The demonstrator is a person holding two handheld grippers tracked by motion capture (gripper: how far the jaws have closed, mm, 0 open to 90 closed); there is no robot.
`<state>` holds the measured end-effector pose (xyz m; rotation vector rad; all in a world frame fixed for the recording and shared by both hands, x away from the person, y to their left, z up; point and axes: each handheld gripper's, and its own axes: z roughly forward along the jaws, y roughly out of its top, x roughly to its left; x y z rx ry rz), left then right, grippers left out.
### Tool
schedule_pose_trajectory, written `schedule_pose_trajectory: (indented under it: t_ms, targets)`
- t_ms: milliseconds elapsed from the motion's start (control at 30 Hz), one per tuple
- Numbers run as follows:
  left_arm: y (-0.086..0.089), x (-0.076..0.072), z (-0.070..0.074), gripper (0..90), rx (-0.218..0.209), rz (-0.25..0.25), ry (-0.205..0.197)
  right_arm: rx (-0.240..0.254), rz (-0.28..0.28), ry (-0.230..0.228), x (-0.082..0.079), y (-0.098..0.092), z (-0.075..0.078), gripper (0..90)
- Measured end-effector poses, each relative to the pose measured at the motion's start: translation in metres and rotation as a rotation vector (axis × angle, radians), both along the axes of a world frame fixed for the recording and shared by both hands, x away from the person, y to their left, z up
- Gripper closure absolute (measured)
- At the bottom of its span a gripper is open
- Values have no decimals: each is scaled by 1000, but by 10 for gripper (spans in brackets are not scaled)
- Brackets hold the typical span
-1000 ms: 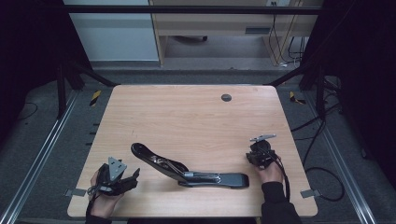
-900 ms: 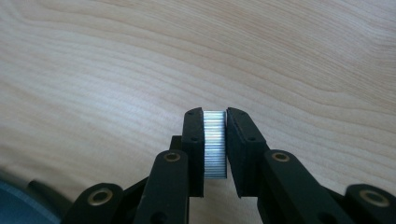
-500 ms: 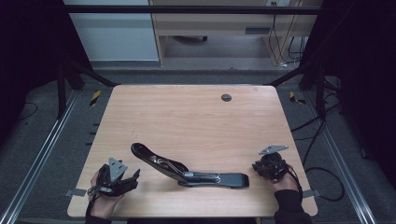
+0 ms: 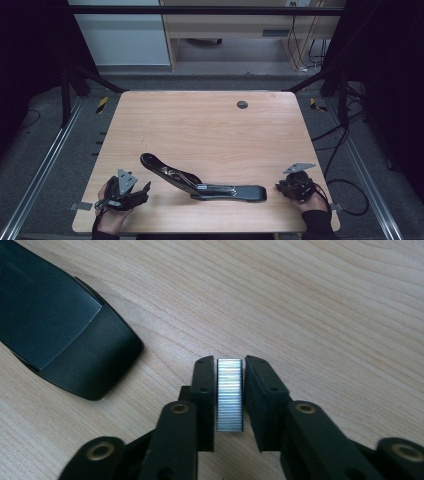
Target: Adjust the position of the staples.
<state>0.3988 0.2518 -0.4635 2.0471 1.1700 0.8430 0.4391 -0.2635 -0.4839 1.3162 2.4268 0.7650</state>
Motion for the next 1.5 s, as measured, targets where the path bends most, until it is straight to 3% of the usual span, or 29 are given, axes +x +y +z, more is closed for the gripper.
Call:
schedule_pose_trajectory:
  t_ms: [133,300,667,1167,1500]
  targets:
    - [0,1,0,270,1,0,4,-7,-7,-13,0,1,5,721]
    - [0,1,0,271,4,-2,5,-1,-58,9,2,2,14,740]
    - [0,2,-1,271,1,2,10,0,-82,69,6,4,15,736]
    - [0,2,-2,271,6,0,18,-50,-63,107,9,10,11,775]
    - [0,2,-2,271,7,0,20,-39,-39,79,8,8,17,776]
